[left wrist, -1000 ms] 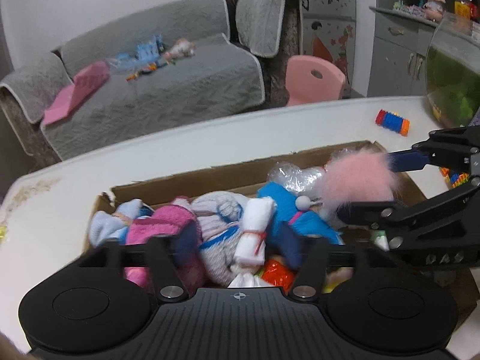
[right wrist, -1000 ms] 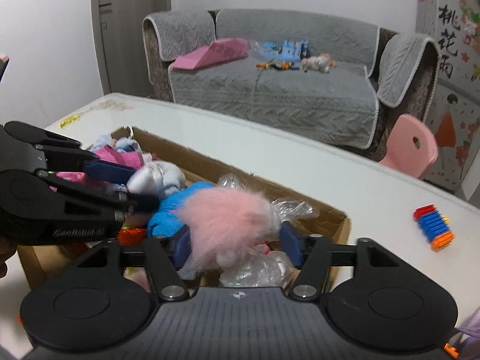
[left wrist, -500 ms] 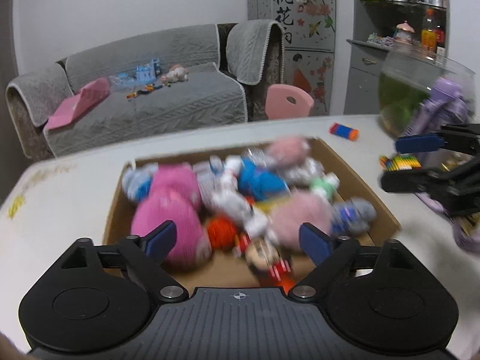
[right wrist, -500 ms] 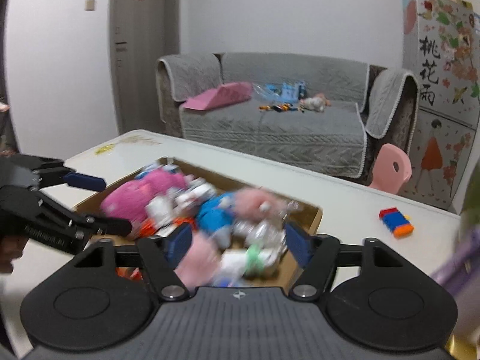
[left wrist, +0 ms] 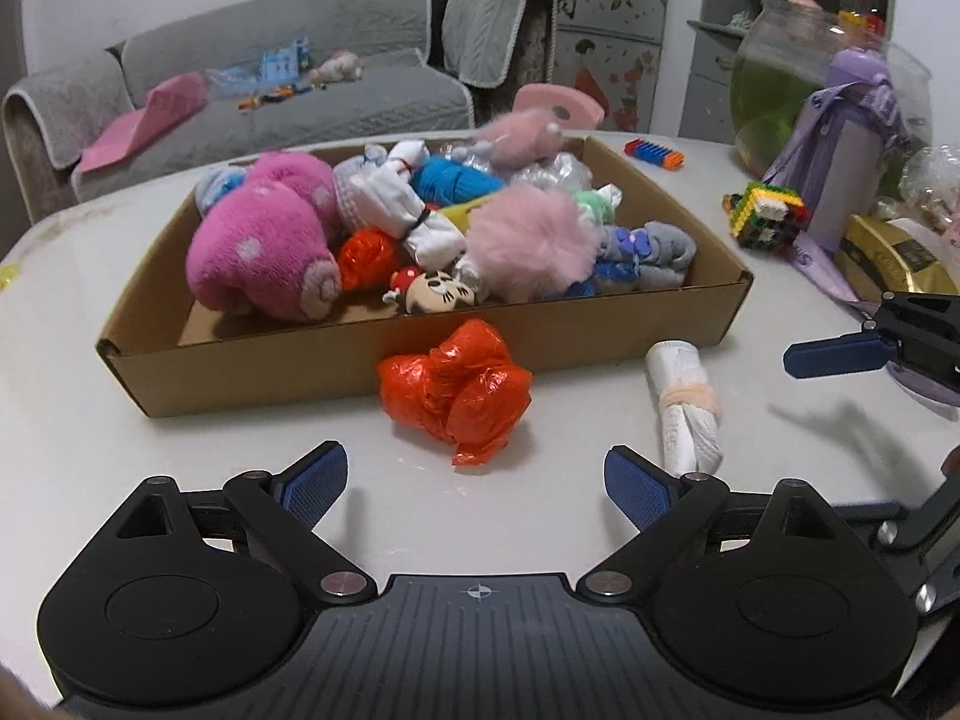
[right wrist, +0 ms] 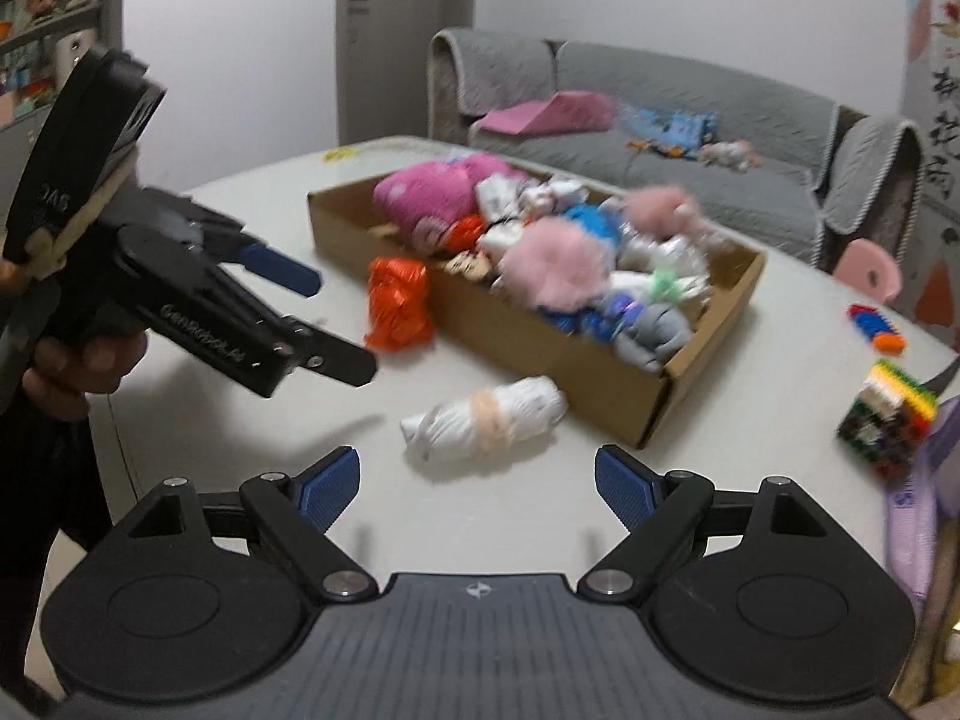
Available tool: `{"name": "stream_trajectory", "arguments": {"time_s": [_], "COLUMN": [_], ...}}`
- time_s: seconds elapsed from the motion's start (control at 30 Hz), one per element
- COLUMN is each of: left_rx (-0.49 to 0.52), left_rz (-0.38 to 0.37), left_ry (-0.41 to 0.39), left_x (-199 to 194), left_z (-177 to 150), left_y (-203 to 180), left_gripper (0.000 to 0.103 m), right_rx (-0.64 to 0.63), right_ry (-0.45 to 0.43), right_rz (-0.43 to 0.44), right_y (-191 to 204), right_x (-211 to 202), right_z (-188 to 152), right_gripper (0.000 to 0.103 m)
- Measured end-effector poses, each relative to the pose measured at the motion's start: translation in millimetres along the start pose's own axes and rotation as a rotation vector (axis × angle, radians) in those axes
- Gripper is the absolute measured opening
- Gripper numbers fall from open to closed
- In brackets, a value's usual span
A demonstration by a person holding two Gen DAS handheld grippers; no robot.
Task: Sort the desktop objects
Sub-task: 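Move both grippers back toward the orange bundle and peach-banded bundle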
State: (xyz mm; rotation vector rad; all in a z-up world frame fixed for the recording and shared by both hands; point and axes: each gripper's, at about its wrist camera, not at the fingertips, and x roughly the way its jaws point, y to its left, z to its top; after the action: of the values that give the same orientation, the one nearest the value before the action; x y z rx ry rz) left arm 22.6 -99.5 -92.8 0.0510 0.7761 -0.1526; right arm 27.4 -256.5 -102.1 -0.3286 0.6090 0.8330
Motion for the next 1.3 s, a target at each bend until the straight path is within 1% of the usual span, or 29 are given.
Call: {"name": "stream_trajectory", "arguments": {"time_s": [0.13, 0.23, 0.3, 0.37, 0.47, 0.67, 0.9, 1.07, 1.2, 1.3], "left_rx": [-0.023, -0.044, -0.054, -0.059, -0.065, -0.091, -0.123, -0.16, -0.22, -0.238], "left_rz": [0.034, 0.053, 0.07, 0.077, 0.095, 0.125, 0.165, 0.209, 0.261, 0.271], "left_ry": [0.015, 0.021, 0.013, 0.011, 0.005, -0.01, -0.027, -0.02, -0.006, 0.002], "left_x": [12, 18, 20, 22, 26, 29, 28, 19, 7, 0], "left_z": [-2, -1, 0, 2, 4, 7, 4, -2, -11, -14], "left_y": [-6, -9, -10, -11, -12, -5, 11, 32, 58, 64], "left_gripper": [0.095, 0.095, 0.096, 0.096, 0.097, 0.099, 0.1, 0.1, 0.101, 0.101], "right_rx": [-0.052, -0.114, -0.157, -0.185, -0.215, -0.211, -0.185, -0.182, -0.19, -0.191], "right_ry": [0.031, 0.051, 0.07, 0.057, 0.045, 0.026, 0.017, 0.022, 0.023, 0.017], "right_rz": [0.039, 0.069, 0.083, 0.108, 0.12, 0.172, 0.19, 0.195, 0.192, 0.168], "right_y": [-6, -5, -4, -4, -3, -9, -9, 0, 9, 13], "right_x": [15, 26, 35, 36, 39, 43, 35, 25, 12, 7], "right_z": [7, 10, 10, 7, 8, 7, 4, -2, -11, -14], "right_gripper": [0.086, 0.087, 0.087, 0.091, 0.095, 0.095, 0.085, 0.086, 0.087, 0.089]}}
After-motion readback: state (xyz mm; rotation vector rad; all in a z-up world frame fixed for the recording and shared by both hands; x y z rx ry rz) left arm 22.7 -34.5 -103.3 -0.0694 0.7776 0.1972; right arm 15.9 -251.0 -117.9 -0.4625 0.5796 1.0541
